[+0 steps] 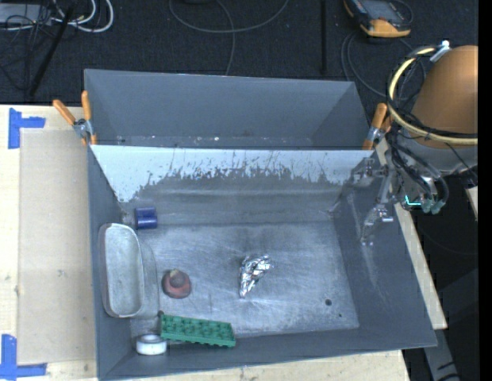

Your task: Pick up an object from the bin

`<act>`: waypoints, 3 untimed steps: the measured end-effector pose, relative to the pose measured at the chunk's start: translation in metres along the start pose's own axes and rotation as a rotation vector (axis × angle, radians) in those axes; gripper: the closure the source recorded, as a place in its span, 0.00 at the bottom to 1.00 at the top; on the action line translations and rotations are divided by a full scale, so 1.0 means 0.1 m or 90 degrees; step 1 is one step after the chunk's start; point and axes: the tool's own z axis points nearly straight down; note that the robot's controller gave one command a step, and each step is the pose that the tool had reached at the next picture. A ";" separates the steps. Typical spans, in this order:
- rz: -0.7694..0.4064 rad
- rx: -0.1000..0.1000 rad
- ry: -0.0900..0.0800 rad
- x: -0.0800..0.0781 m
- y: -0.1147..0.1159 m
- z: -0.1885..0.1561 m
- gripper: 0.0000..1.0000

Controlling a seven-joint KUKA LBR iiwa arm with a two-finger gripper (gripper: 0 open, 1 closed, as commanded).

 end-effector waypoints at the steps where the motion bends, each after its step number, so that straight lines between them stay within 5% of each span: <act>1: 0.001 -0.001 0.003 0.56 0.39 1.00 0.00; 2: 0.058 -0.001 -0.005 0.30 0.90 1.63 0.00; 3: 0.131 0.000 -0.008 0.21 1.20 1.63 0.00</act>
Offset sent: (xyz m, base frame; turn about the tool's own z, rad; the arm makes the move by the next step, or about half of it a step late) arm -0.0536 0.0376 -0.0945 0.0026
